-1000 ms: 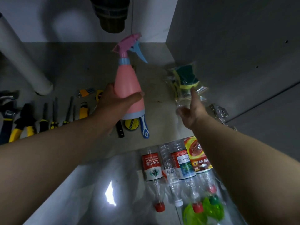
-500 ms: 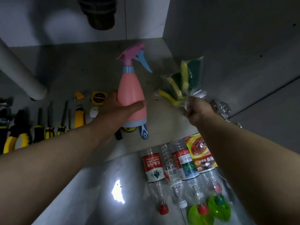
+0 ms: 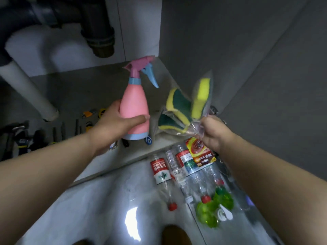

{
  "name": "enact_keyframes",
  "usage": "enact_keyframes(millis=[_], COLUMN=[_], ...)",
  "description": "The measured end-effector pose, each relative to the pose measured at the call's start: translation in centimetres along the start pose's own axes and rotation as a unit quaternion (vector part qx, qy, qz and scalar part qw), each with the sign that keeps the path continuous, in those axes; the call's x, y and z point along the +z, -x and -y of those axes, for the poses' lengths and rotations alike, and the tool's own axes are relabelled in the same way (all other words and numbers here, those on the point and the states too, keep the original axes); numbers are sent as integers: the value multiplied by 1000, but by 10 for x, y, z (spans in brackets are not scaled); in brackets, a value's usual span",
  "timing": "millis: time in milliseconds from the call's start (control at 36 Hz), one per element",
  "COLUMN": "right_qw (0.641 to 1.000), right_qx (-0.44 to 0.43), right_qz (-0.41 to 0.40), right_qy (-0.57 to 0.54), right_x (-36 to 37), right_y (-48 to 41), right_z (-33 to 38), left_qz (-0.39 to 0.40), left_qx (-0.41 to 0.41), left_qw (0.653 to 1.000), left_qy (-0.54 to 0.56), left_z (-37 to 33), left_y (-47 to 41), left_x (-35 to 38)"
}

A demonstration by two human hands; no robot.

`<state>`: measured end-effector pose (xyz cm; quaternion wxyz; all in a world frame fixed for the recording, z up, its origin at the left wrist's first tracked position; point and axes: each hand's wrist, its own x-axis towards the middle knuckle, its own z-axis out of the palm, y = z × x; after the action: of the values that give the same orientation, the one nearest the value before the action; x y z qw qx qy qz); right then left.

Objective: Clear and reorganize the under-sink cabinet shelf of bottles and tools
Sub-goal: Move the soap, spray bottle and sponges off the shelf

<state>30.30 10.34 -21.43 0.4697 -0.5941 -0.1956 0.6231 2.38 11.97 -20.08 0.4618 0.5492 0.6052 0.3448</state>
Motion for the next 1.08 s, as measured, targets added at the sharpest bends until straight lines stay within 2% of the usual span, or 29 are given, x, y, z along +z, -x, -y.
enact_keyframes(millis=[83,222,389,528,694,806,972,1083], right_qw=[999,991,991,994,994,989,979,947], right_qx=[-7,-31,-29,-37,-7,43,94,153], right_qz=[20,-2,-25,-45,-69,-116,-170,-278], right_qy=[42,134,128,89,90,82,62,53], right_x=[-4,-31,-77,-126,-168,-204,-223,-222], right_y=[34,90,150,199,242,269,267,257], right_z=[2,2,-8,-15,-51,-89,-156,-201], left_qz=[16,79,160,227,279,347,338,335], left_qx=[14,9,-7,20,35,32,-11,-30], left_qw=[999,996,987,973,959,937,941,941], left_qy=[-27,-29,-19,-24,-29,-33,-31,-41], left_z=[-16,-33,-28,-47,-58,-50,-15,-3], left_y=[24,70,118,139,153,175,177,166], left_x=[-13,-9,22,56,89,125,138,123])
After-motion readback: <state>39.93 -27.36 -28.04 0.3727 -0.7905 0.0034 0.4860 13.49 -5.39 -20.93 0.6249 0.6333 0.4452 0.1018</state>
